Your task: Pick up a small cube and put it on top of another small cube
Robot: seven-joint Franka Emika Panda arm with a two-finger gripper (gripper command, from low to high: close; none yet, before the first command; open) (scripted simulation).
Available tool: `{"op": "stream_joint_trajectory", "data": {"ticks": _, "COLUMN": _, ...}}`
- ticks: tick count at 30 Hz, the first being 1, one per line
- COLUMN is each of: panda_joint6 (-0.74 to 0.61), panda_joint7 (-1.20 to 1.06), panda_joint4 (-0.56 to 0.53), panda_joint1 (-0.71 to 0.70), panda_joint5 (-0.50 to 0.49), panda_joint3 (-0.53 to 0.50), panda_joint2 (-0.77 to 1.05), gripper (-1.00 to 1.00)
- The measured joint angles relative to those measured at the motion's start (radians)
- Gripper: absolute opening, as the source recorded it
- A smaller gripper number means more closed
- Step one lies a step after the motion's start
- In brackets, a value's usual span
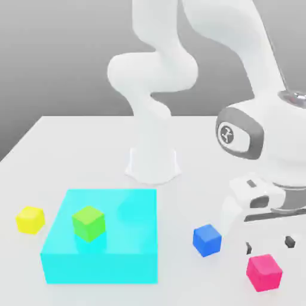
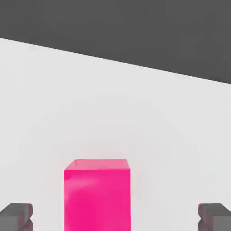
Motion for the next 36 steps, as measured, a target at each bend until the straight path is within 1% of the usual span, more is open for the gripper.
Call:
{"op": "stream_joint_trajectory", "data": {"ticks": 2, "panda_joint6": 0.054, "panda_joint7": 0.036, "panda_joint4": 0.017, "panda_joint1": 0.038, "panda_joint5": -0.046, "panda_joint3": -0.046, "panda_joint2": 0.074, "gripper": 0.0}}
{"op": "stream_joint_trajectory", "data": {"ticks": 3, "panda_joint6": 0.072, "panda_joint7": 0.048, "panda_joint4": 0.023, "panda_joint1": 0.051, "panda_joint5": -0.063, "panda_joint3": -0.063, "panda_joint2": 0.099, "gripper": -1.0}}
{"op": "stream_joint_trajectory", "data": {"ticks": 10, "panda_joint6": 0.074, "panda_joint7": 0.049, "panda_joint4": 0.023, "panda_joint1": 0.051, "panda_joint5": -0.064, "panda_joint3": -0.062, "panda_joint2": 0.099, "gripper": -1.0}}
{"op": "stream_joint_trajectory", "data": {"ticks": 14, "panda_joint6": -0.019, "panda_joint7": -0.019, "panda_joint4": -0.009, "panda_joint1": -0.005, "panda_joint5": 0.027, "panda_joint3": 0.013, "panda_joint2": -0.026, "gripper": -1.0}}
{"op": "stream_joint_trajectory", "data": {"ticks": 16, "panda_joint6": -0.041, "panda_joint7": -0.055, "panda_joint4": 0.013, "panda_joint1": -0.024, "panda_joint5": 0.056, "panda_joint3": 0.033, "panda_joint2": -0.063, "gripper": -1.0}}
{"op": "stream_joint_trajectory", "data": {"ticks": 21, "panda_joint6": -0.051, "panda_joint7": -0.033, "panda_joint4": -0.024, "panda_joint1": -0.156, "panda_joint5": 0.115, "panda_joint3": -0.075, "panda_joint2": -0.141, "gripper": -1.0}}
{"op": "stream_joint_trajectory", "data": {"ticks": 29, "panda_joint6": -0.052, "panda_joint7": 0.04, "panda_joint4": -0.14, "panda_joint1": -0.371, "panda_joint5": 0.201, "panda_joint3": -0.277, "panda_joint2": -0.267, "gripper": -1.0}}
{"op": "stream_joint_trajectory", "data": {"ticks": 31, "panda_joint6": -0.053, "panda_joint7": 0.064, "panda_joint4": -0.173, "panda_joint1": -0.482, "panda_joint5": 0.224, "panda_joint3": -0.337, "panda_joint2": -0.303, "gripper": -1.0}}
{"op": "stream_joint_trajectory", "data": {"ticks": 36, "panda_joint6": -0.073, "panda_joint7": 0.168, "panda_joint4": -0.259, "panda_joint1": -0.818, "panda_joint5": 0.275, "panda_joint3": -0.476, "panda_joint2": -0.385, "gripper": -1.0}}
